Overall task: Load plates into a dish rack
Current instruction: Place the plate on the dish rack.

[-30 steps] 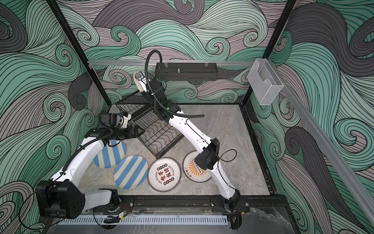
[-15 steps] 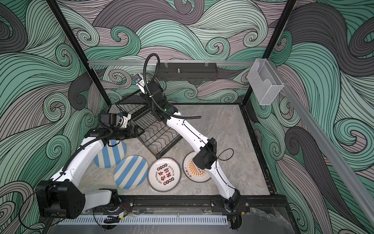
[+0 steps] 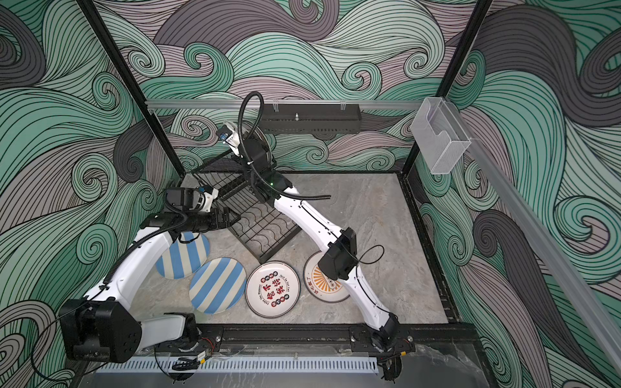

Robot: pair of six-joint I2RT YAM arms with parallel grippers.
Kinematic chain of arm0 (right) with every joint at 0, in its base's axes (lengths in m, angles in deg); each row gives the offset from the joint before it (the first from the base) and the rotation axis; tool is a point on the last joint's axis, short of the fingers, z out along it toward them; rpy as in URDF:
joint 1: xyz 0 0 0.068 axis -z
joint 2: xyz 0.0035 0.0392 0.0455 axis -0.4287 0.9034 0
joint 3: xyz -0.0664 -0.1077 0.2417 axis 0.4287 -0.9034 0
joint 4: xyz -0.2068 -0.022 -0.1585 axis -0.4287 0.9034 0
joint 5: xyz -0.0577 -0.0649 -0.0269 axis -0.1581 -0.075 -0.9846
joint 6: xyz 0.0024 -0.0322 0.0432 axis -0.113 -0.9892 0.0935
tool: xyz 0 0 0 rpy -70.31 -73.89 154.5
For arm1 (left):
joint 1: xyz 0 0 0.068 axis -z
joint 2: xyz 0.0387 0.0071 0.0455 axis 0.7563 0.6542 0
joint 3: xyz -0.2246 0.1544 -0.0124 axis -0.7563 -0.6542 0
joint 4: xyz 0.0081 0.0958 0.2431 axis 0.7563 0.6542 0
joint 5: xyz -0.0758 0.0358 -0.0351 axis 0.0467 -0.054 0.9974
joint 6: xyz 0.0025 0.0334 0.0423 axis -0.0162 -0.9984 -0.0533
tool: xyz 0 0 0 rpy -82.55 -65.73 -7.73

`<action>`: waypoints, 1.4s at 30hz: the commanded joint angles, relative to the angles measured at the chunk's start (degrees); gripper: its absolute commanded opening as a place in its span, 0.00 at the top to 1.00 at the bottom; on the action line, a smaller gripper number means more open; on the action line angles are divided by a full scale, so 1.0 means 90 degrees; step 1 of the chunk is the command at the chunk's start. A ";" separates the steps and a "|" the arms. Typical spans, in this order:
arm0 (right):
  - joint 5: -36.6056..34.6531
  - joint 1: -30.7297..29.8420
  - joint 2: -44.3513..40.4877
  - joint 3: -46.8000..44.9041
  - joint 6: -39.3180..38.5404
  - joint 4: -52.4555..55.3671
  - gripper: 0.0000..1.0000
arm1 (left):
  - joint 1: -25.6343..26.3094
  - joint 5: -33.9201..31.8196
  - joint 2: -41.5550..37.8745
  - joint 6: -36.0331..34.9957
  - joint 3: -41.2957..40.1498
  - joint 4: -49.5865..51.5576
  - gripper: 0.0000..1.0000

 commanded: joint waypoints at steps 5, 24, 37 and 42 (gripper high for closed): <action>-0.0108 -0.0023 0.0051 0.0292 0.0413 -0.0661 1.00 | -0.0083 -0.0021 -0.0166 0.0003 0.0137 0.0076 0.01; -0.0340 -0.0040 0.0517 0.0584 0.0738 -0.0423 1.00 | -0.0156 -0.0199 -0.0369 0.0081 0.0127 0.0082 0.02; -0.0233 0.0056 0.0756 0.0643 0.0852 -0.0523 1.00 | -0.0181 -0.0189 -0.0393 0.0089 0.0108 0.0053 0.02; -0.0224 0.0106 0.0871 0.0682 0.0971 -0.0472 1.00 | -0.0199 -0.0170 -0.0393 0.0100 0.0108 0.0043 0.01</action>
